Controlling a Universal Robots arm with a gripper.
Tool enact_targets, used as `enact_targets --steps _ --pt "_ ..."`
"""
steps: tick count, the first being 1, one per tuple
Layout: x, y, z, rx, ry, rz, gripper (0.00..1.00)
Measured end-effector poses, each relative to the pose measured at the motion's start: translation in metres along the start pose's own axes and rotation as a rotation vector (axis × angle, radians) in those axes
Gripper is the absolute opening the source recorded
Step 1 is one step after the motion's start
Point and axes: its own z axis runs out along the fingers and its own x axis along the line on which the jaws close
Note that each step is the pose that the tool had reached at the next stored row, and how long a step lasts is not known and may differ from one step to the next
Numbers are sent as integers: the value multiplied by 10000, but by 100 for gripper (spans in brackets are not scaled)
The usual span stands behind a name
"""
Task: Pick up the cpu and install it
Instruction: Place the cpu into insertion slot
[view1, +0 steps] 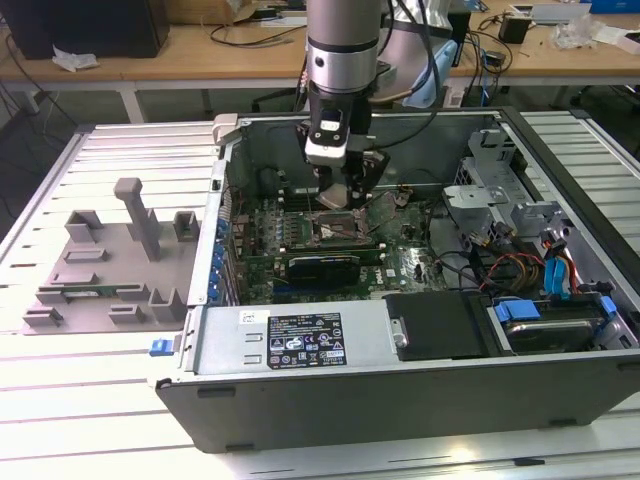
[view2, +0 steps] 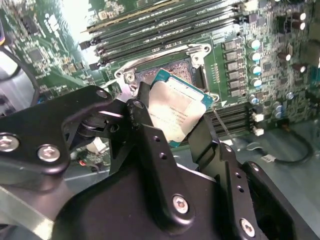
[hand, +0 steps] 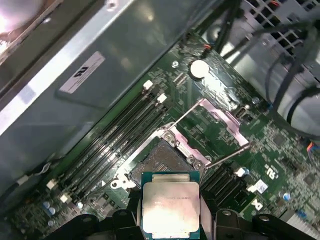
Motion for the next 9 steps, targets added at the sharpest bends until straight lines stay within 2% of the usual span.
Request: enact_targets --steps 9 --pt "0 0 0 24 -32 1948 55"
